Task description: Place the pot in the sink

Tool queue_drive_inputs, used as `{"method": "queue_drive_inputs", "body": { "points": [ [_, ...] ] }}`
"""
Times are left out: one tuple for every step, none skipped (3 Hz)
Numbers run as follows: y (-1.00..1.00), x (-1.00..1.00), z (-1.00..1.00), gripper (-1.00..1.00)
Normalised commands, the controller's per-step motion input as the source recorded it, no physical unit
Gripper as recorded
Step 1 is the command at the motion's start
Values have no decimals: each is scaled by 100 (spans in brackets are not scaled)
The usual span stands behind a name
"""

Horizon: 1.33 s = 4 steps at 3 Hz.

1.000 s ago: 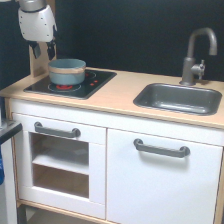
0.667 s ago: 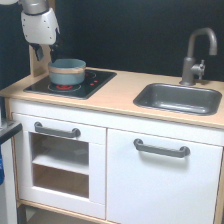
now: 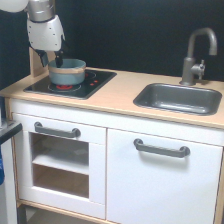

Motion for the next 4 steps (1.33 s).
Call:
{"method": "queue_drive_inputs", "body": {
  "points": [
    [21, 10, -67, 99],
    [12, 18, -35, 32],
    [8, 22, -25, -58],
    [3, 15, 10, -94]
  ]
}}
